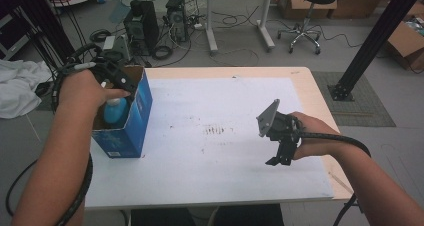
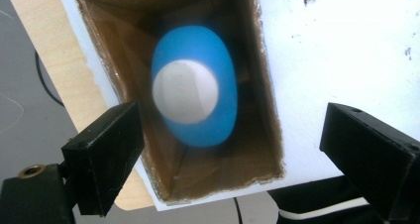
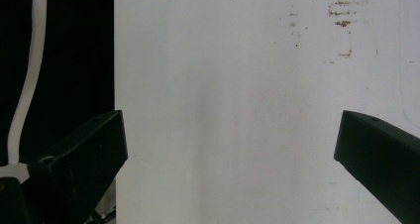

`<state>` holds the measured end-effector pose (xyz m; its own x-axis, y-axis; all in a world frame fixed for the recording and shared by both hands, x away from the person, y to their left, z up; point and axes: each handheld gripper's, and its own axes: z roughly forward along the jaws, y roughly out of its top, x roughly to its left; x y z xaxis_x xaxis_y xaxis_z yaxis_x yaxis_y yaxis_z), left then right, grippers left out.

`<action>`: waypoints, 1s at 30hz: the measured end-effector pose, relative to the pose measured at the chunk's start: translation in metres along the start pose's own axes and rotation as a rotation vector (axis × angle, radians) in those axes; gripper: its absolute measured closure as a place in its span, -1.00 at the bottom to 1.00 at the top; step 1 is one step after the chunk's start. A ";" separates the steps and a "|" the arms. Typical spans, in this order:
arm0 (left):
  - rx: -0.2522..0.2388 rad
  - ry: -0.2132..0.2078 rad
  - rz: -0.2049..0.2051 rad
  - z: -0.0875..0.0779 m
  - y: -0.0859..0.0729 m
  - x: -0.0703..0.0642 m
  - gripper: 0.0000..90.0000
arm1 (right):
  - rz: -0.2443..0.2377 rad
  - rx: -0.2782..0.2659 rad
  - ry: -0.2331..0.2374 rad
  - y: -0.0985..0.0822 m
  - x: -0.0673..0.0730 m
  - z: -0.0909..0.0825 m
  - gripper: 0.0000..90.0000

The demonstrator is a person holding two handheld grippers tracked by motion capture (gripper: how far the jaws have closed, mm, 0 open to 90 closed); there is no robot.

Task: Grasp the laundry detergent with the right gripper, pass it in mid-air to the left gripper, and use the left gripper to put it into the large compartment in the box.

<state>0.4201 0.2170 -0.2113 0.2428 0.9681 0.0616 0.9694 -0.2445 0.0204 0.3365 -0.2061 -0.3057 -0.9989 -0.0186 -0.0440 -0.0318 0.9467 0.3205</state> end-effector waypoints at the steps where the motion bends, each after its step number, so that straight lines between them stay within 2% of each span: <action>1: 0.004 -0.005 0.002 0.000 0.000 -0.001 -0.79 | 0.000 -0.001 0.000 0.000 0.000 0.000 -1.00; 8: 0.002 -0.027 0.055 -0.007 0.001 -0.013 -0.81 | 0.003 -0.002 0.001 -0.002 0.001 0.000 -1.00; 17: 0.004 -0.033 0.166 -0.017 0.003 -0.037 -0.98 | 0.005 0.000 -0.001 -0.002 0.001 -0.002 -1.00; 21: -0.005 -0.066 0.219 -0.019 0.005 -0.049 -0.99 | 0.008 -0.003 -0.003 -0.002 0.000 -0.004 -1.00; 27: -0.008 -0.110 0.348 -0.018 0.006 -0.074 -1.00 | 0.015 0.008 -0.001 -0.003 -0.003 -0.005 -1.00; 30: -0.008 -0.115 0.442 -0.017 0.005 -0.091 -1.00 | 0.019 0.013 -0.003 -0.003 -0.005 -0.006 -1.00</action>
<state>0.4020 0.1267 -0.2001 0.6362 0.7702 -0.0447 0.7715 -0.6358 0.0244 0.3409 -0.2110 -0.3009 -0.9992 -0.0001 -0.0408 -0.0127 0.9511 0.3087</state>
